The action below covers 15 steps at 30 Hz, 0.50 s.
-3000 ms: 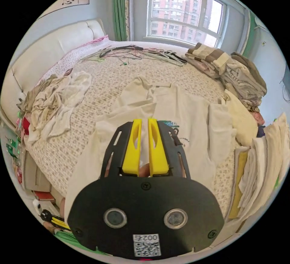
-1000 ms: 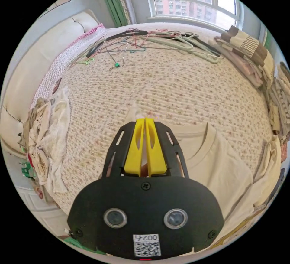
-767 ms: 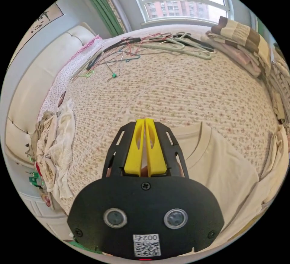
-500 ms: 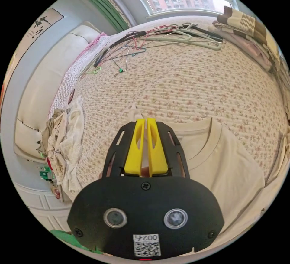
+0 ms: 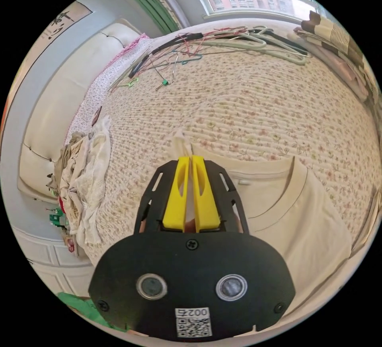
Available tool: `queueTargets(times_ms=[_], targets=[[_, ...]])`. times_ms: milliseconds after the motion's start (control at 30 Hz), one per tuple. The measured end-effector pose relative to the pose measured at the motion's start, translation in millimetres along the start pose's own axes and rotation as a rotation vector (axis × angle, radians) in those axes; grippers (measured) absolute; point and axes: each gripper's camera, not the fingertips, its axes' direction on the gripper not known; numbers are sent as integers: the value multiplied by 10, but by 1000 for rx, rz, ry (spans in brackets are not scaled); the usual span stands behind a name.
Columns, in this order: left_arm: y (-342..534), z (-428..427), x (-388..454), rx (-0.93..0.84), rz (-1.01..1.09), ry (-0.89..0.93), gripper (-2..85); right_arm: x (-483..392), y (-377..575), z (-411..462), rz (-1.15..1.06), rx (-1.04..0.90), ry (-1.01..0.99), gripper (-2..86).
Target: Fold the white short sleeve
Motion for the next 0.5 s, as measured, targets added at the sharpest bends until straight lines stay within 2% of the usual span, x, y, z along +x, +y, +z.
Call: queueTargets(times_ms=[133,200,333,400,467,500], targets=[[33,-22,-2,11,-1,-6,-9,-272,170,-257,-24,189,103,-6],[47,-32,-5,17,-3,-7,-9,-417,244,-254,-40,218,179,-3],[78,-36,1,16,-3,-10,-9,-477,245,292,31,-130,320,38],[98,-39,6,18,-2,-12,-10,-544,417,145,46,-39,306,54],[124,-44,15,24,1,-15,-12,-668,773,-312,35,203,196,60],[141,-47,20,26,4,-14,-13,-723,882,-432,11,255,169,61]])
